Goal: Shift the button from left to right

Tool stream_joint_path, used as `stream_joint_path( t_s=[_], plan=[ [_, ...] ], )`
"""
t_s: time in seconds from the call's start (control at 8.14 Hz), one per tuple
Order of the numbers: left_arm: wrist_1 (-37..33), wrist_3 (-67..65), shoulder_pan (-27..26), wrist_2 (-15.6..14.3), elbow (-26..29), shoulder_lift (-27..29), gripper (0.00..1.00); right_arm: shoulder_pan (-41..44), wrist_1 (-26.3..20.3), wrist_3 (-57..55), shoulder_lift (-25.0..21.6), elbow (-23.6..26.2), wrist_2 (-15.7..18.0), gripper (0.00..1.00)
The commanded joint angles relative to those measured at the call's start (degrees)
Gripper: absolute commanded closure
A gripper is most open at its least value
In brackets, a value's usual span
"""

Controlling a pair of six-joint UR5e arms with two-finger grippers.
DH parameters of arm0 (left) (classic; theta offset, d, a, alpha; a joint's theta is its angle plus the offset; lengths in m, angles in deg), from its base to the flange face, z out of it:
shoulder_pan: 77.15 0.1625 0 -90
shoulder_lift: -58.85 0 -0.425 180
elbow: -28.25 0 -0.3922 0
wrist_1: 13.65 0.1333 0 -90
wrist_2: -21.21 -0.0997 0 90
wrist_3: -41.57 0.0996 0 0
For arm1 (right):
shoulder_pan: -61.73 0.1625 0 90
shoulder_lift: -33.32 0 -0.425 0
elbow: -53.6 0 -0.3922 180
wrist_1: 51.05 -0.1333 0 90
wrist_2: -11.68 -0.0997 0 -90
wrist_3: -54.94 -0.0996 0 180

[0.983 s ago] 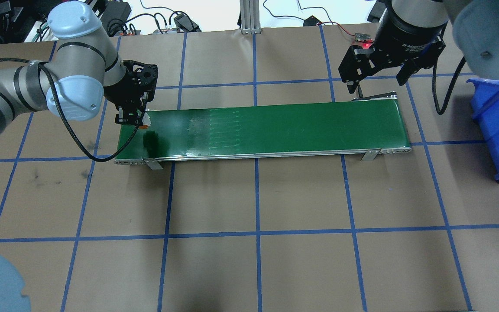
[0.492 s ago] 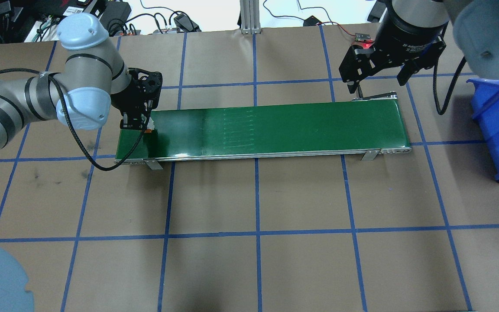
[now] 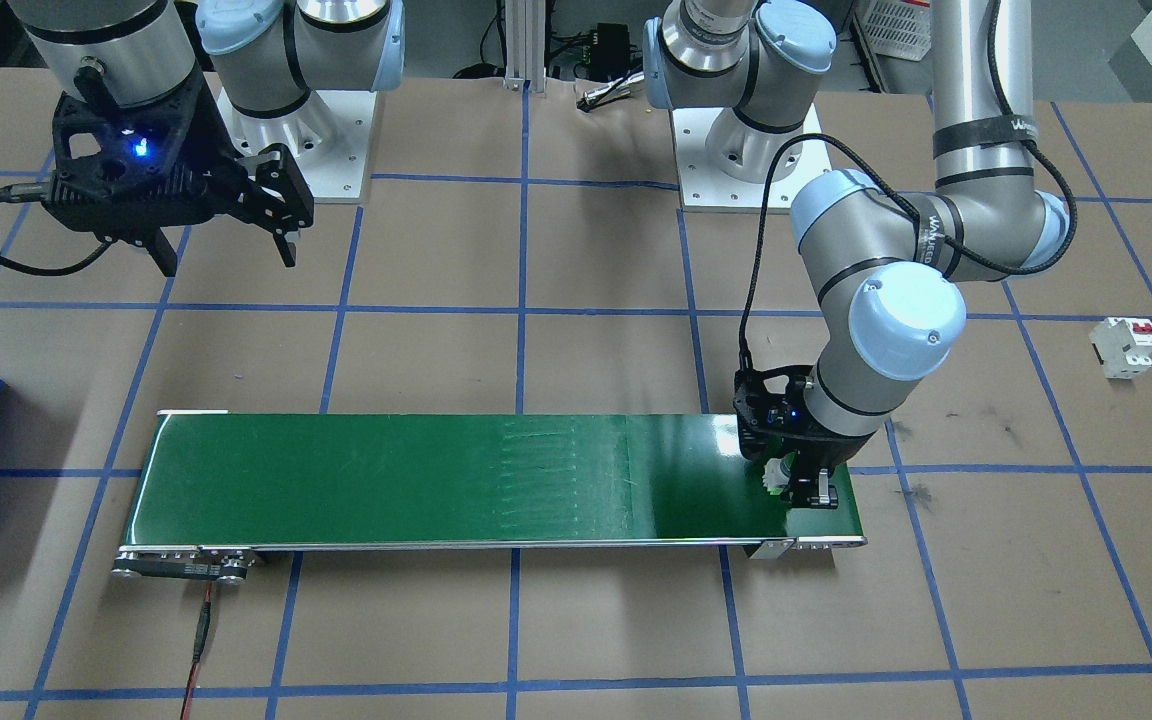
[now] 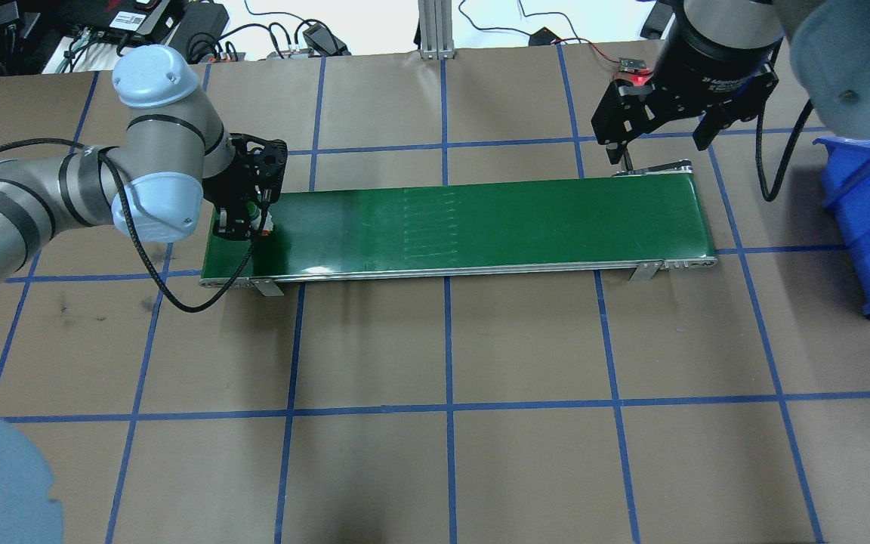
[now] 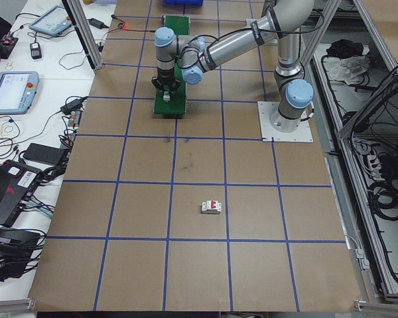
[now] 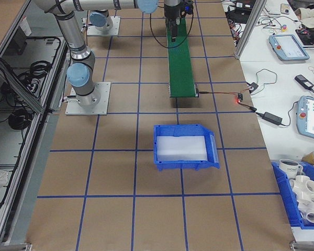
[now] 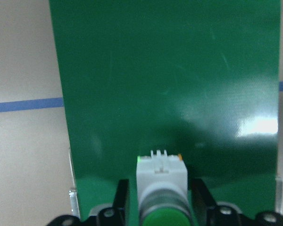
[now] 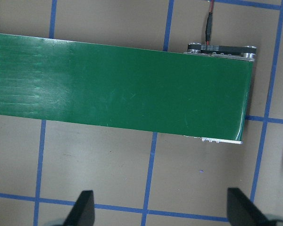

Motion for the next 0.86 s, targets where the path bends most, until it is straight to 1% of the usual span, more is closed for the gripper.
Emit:
stream_joint_path(
  t_s=[0.0, 0.49, 0.74],
  plan=[
    [-0.09, 0.27, -0.02, -0.08, 0.01, 0.10, 0.00, 0.00, -0.02, 0.06, 0.00, 0.00, 0.01, 0.00],
    [-0.09, 0.27, -0.02, -0.08, 0.01, 0.10, 0.00, 0.00, -0.28, 0.06, 0.00, 0.00, 0.01, 0.00],
    [-0.09, 0.27, -0.02, -0.08, 0.10, -0.07, 0.00, 0.00, 0.68, -0.03, 0.00, 0.00, -0.87, 0.00]
  ],
)
